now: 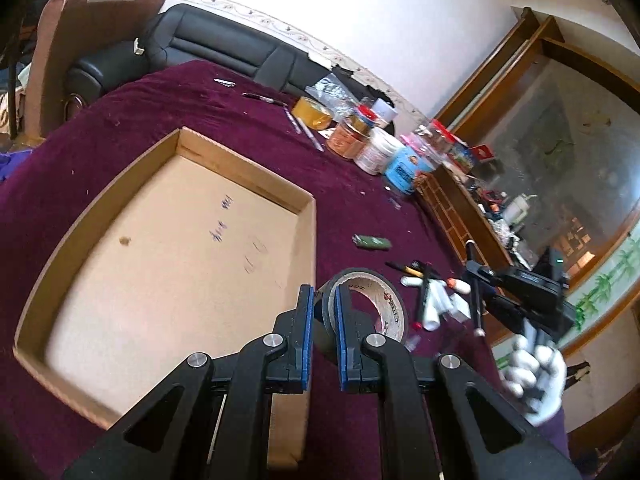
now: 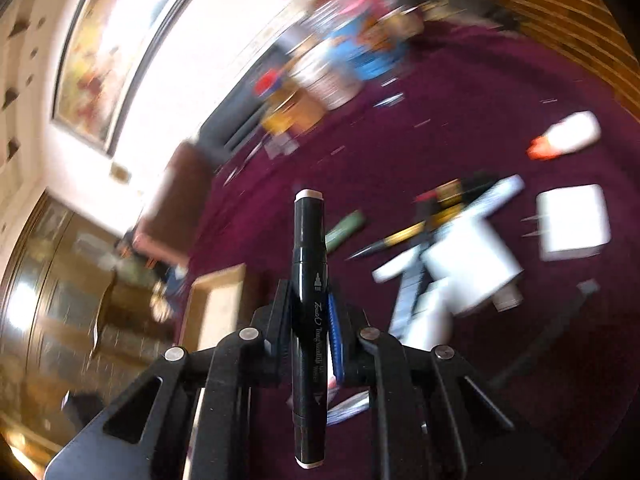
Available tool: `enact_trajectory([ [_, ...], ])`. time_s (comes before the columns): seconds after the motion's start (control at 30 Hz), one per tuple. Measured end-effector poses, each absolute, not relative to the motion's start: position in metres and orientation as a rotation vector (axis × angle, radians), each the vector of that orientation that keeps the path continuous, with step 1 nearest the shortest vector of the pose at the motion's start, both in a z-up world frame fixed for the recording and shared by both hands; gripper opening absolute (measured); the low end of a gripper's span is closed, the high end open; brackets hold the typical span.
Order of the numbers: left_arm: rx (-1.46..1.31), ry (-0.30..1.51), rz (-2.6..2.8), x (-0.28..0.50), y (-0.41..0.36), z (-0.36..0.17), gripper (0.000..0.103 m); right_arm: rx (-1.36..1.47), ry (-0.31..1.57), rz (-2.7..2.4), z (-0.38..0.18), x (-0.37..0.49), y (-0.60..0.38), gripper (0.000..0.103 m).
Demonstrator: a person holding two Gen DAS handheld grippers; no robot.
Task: Organize rigid objects
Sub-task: 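Release the tape roll into the tray with left while right drops the black marker beside it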
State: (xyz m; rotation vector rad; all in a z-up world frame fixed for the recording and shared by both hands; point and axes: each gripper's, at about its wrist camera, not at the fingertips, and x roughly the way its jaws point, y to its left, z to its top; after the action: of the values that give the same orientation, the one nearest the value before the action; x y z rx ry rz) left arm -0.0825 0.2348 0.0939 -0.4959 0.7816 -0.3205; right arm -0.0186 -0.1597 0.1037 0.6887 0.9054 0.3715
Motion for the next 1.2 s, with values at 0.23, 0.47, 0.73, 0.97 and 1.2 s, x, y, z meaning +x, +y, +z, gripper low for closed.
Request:
enact_trajectory([
  [0.23, -0.549, 0.875, -0.272, -0.022, 0.254, 0.071, 0.007, 0.640, 1.057, 0.530, 0.083, 0.006, -0.048, 0.014],
  [0.47, -0.613, 0.931, -0.233, 0.024, 0.267, 0.043, 0.007, 0.548, 1.133, 0.521, 0.063, 0.040, 0.026, 0.014],
  [0.73, -0.629, 0.934, -0.211, 0.048, 0.271, 0.027, 0.007, 0.527, 1.190, 0.423, 0.040, 0.060, 0.038, 0.014],
  [0.97, -0.704, 0.916, -0.184, 0.045, 0.287, 0.016, 0.041, 0.472, 1.159, 0.399, 0.053, 0.060, 0.039, 0.023],
  [1.2, -0.767, 0.897, -0.114, 0.025, 0.293, 0.010, 0.041, 0.456, 1.086, 0.427, 0.070, 0.037, 0.016, 0.040],
])
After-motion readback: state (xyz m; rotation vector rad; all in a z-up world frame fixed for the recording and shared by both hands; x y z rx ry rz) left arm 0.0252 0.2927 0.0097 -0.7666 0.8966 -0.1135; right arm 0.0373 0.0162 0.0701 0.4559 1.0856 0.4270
